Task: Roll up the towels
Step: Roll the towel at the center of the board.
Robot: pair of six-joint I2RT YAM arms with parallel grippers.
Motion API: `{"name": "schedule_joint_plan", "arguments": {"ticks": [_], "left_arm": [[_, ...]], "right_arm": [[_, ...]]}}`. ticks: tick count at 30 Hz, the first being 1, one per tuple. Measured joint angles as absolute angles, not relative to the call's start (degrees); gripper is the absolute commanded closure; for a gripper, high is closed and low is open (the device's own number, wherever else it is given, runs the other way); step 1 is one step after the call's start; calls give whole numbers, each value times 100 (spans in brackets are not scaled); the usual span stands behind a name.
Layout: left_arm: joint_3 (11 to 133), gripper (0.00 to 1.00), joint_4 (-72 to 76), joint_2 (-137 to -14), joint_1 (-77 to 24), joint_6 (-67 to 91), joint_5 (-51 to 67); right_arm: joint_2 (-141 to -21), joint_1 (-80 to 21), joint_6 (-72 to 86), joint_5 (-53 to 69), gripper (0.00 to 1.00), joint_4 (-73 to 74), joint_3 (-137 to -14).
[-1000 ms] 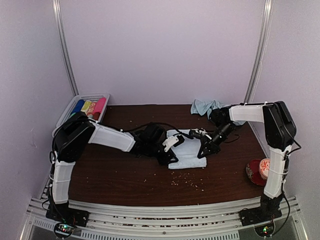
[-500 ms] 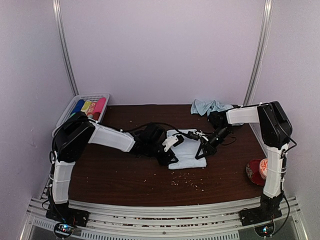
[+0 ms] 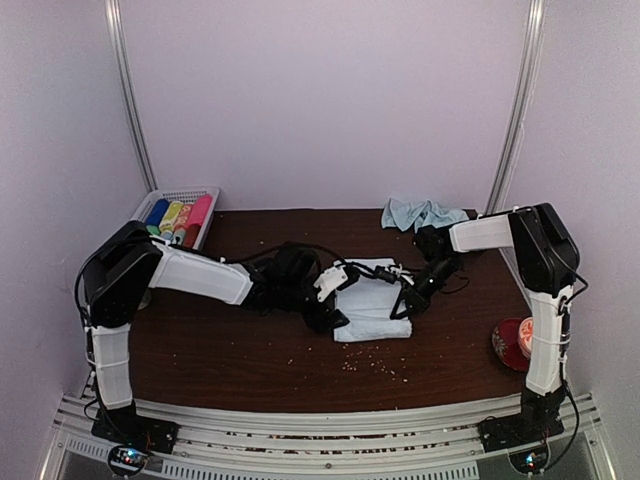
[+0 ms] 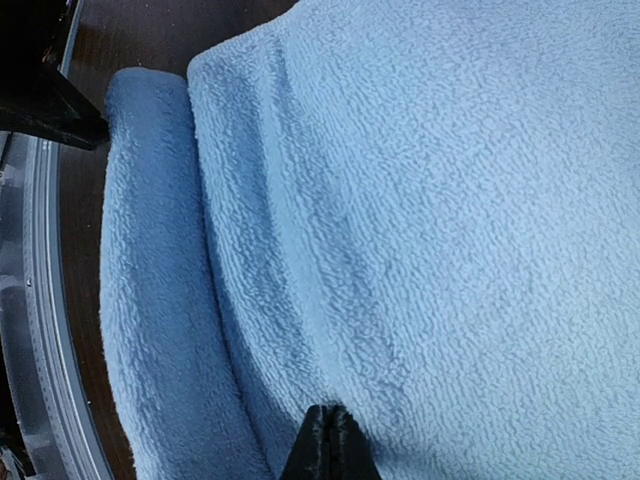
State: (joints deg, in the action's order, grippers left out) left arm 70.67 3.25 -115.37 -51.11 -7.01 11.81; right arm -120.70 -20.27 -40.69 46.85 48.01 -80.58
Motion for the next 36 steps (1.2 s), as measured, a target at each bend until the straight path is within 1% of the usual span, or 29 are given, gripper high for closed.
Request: {"name": "schedule_joint_plan", "arguments": {"ticks": [3,6,9,12,16,19,25,31,36], "left_arm": [[7210,21,290,-11583,-5131,-768,1157],[7244,21,325,-11592,-5177,-805,1179],[7244,21,353,-11594,-5245,-812,1339],[7244,23,388,-11596,-5288,-810,1466],[7269,27,379,-11657,-5304,-803,1505],[7354,31,333,-11771,-5304,-799,1435],[7470,37,320,-11966,-5304,-740,1347],[7507,39,320,-12029,-5304,-685,1302],[7631,40,329,-12092,-5304,-644,1267]], "right_arm": [[-12046,-2027,-4075,4678,99,4812,-8062],[-11935,-2018,-4125,4609,91,4842,-8062],[-11640,-1986,-4324,4606,87,4921,-8062],[-11236,-1957,-4637,4685,89,5105,-8064],[-10851,-1951,-5247,4965,96,5542,-8103],[-10886,-1959,-5798,5227,100,6001,-8156],[-11395,-2073,-6698,5599,100,6936,-8256],[-11570,-2309,-6694,5684,100,6993,-8256],[-11570,-2353,-6167,5651,100,6460,-8204]]}}
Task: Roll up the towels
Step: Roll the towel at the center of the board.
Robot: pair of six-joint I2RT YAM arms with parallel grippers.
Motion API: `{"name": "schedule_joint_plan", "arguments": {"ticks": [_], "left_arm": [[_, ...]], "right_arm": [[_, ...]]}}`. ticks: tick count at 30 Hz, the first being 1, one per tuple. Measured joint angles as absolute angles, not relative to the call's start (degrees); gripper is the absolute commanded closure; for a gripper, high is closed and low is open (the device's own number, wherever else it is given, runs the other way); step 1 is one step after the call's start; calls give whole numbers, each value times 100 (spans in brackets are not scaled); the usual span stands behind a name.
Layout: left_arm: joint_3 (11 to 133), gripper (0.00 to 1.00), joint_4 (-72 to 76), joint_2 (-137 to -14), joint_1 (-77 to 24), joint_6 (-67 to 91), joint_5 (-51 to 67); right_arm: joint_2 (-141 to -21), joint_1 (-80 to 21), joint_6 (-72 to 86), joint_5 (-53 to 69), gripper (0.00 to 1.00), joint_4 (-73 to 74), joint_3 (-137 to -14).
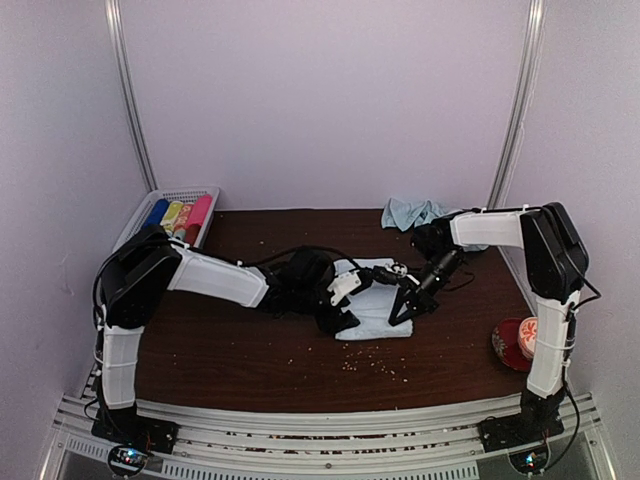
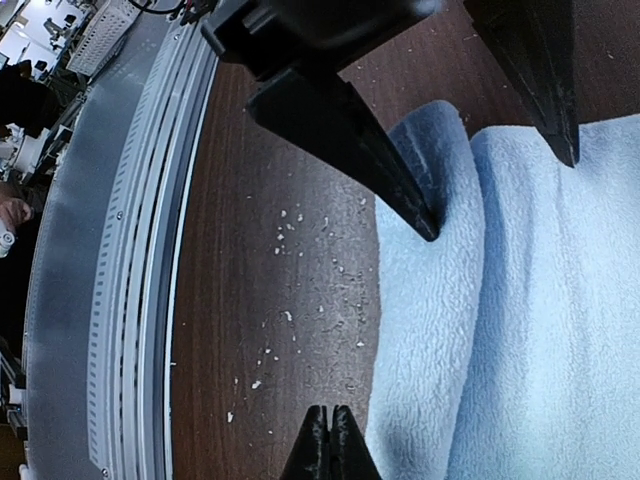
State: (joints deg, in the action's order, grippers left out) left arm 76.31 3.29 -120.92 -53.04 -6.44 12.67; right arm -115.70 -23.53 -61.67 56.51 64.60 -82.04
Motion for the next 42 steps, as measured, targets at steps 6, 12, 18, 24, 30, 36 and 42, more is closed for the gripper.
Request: {"name": "schedule_joint_plan", "arguments": {"ticks": [6,12,18,24,30,36,42], "left_arm": [[7738,42,336,-12261,-5299,-578,1247],[7749,44,364,-12328,-5293,-508,1234],[7749,44,445,-12346,-5293,-499,1216],[7730,33,569,-12346,-5290,-497,1212],[7360,24,989,-12226,-5282,-578,1251],[6775,23,1249,-11655,-5282,-1002,1350],[6886,24,1264,-11555,-5282,-1232,1280]], "right_arm": [[-11605,-2351,-5531,5511,100,5819,-8106],[-11710,-2322,-5076,5387,100,5389,-8097],[-11808,-2241,-4711,5218,100,5054,-8027],[-11898,-2097,-4475,5111,100,4831,-7944],[-12086,-2047,-4436,5089,100,4797,-7944],[-12143,-2047,-4436,5122,100,4829,-7964],[-12178,-2047,-4466,5124,100,4947,-8047]]}}
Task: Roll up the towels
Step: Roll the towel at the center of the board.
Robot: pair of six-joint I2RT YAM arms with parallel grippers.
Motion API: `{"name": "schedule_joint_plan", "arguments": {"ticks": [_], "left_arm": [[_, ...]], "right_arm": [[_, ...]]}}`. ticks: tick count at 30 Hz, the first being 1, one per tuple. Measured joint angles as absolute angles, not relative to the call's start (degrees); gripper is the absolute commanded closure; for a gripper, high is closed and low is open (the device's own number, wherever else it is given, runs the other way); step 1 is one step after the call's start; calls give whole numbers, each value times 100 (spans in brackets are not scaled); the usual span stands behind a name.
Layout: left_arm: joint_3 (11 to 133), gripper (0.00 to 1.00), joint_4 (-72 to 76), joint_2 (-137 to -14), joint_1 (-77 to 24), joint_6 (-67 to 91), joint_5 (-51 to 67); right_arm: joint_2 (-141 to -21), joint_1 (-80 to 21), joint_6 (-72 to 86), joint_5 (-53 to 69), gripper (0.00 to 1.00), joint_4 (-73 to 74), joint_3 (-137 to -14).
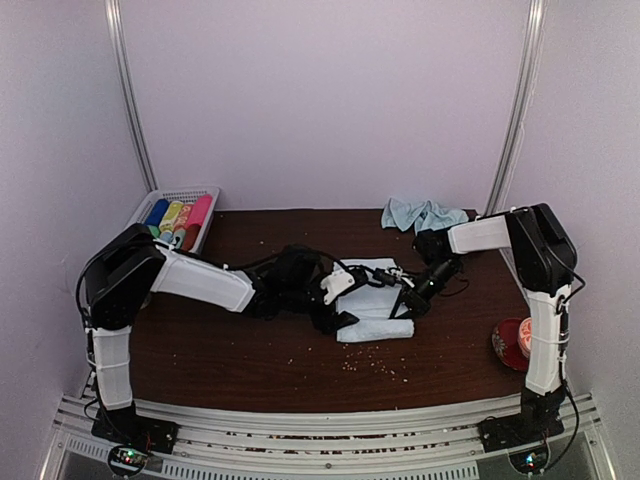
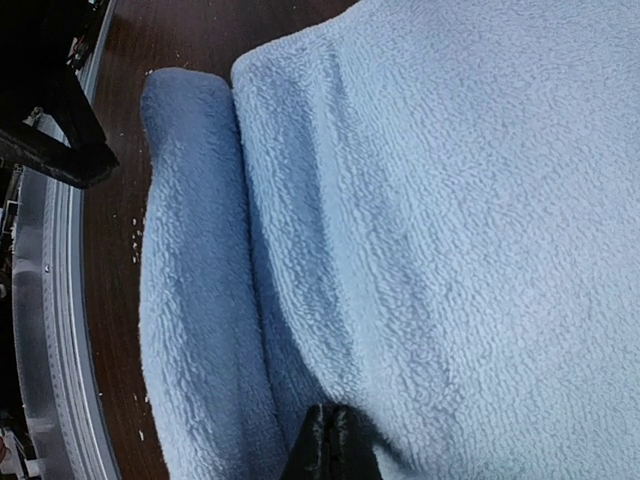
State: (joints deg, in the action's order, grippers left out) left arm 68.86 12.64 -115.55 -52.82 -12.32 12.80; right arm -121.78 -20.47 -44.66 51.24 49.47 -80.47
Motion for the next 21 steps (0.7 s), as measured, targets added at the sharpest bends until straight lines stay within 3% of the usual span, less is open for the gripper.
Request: {"name": "schedule_joint_plan", "arguments": {"ticks": [7,16,21], "left_arm": [[6908,34,1376,-11585,-5282,-1212,1614],[7347,54,1299,-12040,-5284,-1096,1678],[7520,56,1194,-12180,-5284,-1033,1619]], "right_arm": [[-11948,-2036,-4633,5076,88,5236,-8141],[-11126,-1962,-5183,5181,99,5625,-8189],[-11233,-1955,-5787,5363,100,6202,-8213]]}}
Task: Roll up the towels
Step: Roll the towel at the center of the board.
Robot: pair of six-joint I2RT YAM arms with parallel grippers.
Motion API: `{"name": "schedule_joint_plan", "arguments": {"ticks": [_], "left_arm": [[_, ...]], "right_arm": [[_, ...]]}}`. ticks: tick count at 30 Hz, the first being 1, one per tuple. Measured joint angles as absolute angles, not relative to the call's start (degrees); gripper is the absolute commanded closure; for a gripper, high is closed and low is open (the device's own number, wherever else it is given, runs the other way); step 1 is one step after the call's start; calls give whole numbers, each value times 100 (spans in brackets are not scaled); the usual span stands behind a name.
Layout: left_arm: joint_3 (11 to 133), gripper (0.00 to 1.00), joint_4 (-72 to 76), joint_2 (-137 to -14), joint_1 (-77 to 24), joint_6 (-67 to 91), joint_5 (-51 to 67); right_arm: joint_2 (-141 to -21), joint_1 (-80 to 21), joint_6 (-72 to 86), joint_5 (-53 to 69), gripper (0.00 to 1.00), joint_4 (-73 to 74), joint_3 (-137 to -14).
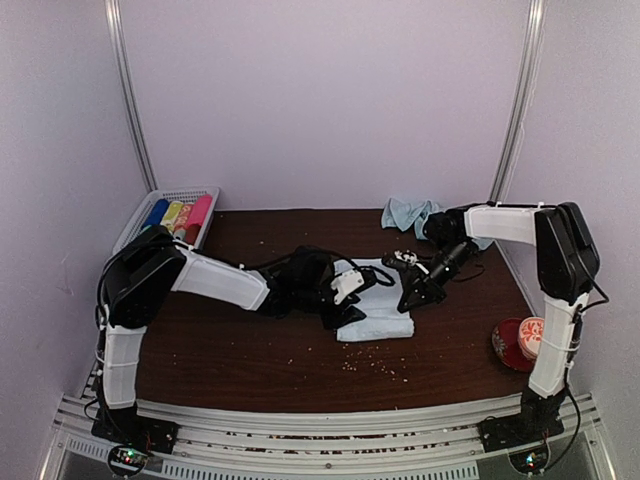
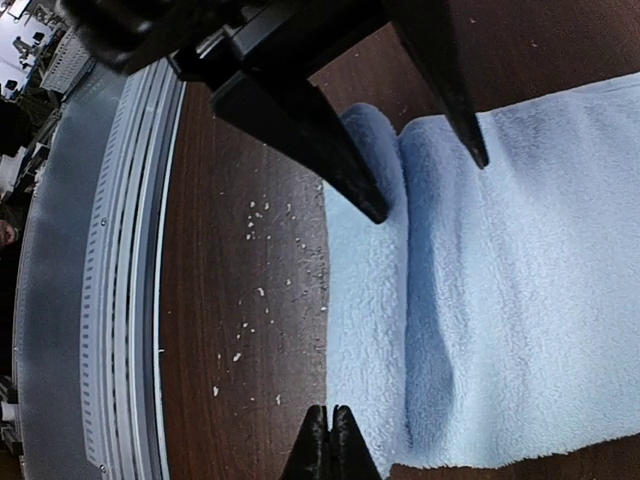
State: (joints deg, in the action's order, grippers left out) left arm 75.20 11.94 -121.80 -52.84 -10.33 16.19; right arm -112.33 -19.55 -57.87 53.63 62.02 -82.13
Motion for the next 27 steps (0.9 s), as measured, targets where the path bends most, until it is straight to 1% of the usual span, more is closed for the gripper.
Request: {"name": "schedule_joint_plan", "arguments": {"ticks": [7,12,23,27], "left_arm": [[7703,57,1177,-12422,-5284,-972,1500],[7717,57,1162,-12475,-5284,-926,1409],[7717,55,1271,-12610,-5284,-869,1319],[7717,50,1297,-12613,-5284,-858,1282]], "right_arm": [[-11590,-1964,-6582,5695,100,7008,-8335],[-11876,-1990,-6639,5833,100,7098,-8381],[-12016,-1999,-5446,5802,100,6027,-8298],[-12119,-1997,-5061,5688,100,5662,-8221]]}}
